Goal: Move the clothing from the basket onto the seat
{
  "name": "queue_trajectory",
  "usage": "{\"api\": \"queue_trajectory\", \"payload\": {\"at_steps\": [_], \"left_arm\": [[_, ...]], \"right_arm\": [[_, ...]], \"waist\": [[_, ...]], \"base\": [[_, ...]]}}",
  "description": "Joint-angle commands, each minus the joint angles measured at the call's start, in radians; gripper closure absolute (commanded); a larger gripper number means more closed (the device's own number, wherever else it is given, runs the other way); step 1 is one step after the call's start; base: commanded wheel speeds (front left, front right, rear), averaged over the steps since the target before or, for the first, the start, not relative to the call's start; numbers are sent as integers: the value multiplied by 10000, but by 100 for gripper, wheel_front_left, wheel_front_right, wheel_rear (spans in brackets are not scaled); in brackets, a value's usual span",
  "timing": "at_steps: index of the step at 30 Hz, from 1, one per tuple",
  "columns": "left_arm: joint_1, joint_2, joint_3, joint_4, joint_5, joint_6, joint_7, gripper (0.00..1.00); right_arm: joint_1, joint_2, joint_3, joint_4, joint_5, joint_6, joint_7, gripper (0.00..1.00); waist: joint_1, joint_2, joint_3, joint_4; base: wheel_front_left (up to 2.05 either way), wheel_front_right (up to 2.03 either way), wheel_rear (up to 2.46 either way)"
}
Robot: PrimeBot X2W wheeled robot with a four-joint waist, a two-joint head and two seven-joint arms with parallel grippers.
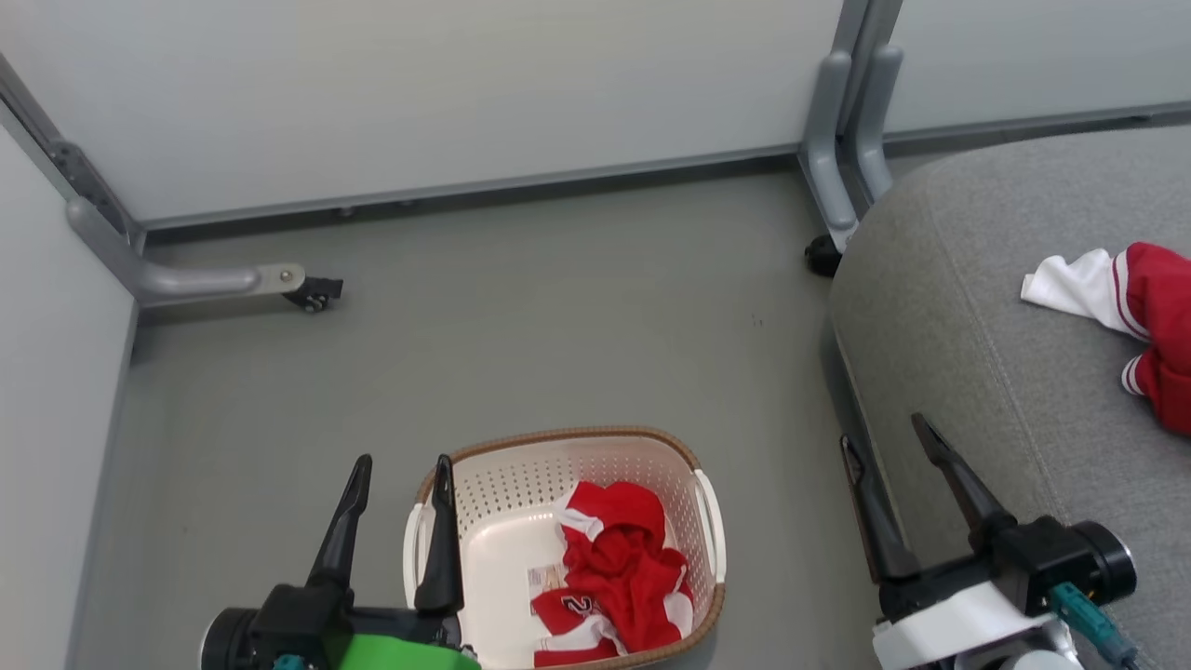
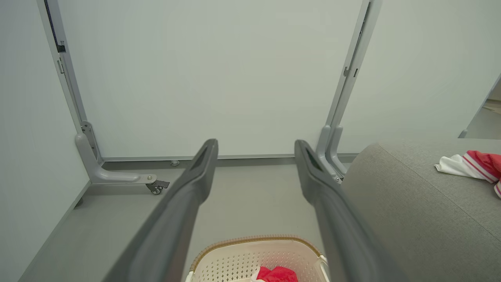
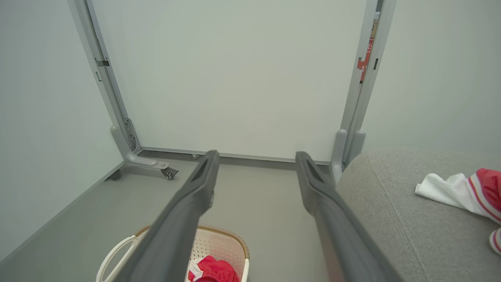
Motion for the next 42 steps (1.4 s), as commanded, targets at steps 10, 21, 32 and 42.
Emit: {"api": "queue_trajectory", "payload": {"at_steps": [10,21,32,42], "left_arm": [[-3097,8,-775,3340,265,-1134,8,0],[-7191,42,-2650,7536,1082,-1752,8,0],[-10130,332,-4775,10202,148,-1755,8,0],[-11662,872,-5899,10452,-690,-1757,8,0]], "right_arm": [[-1934,-34,-344,-520,-267,-10,-25,0],[-3451,-34,-309,-1197,-541,-12,-24,0],[-4182,-28,-283,-1740,-567,-10,-24,0],[-4768,-28,-56,-2142,-267,-10,-24,0]], "waist": [[0,0,4201,-141],[0,0,6985,-518],[0,0,8892,-1029],[0,0,10190,-1429]], "base": [[0,0,0],[0,0,0],[0,0,0],[0,0,0]]}}
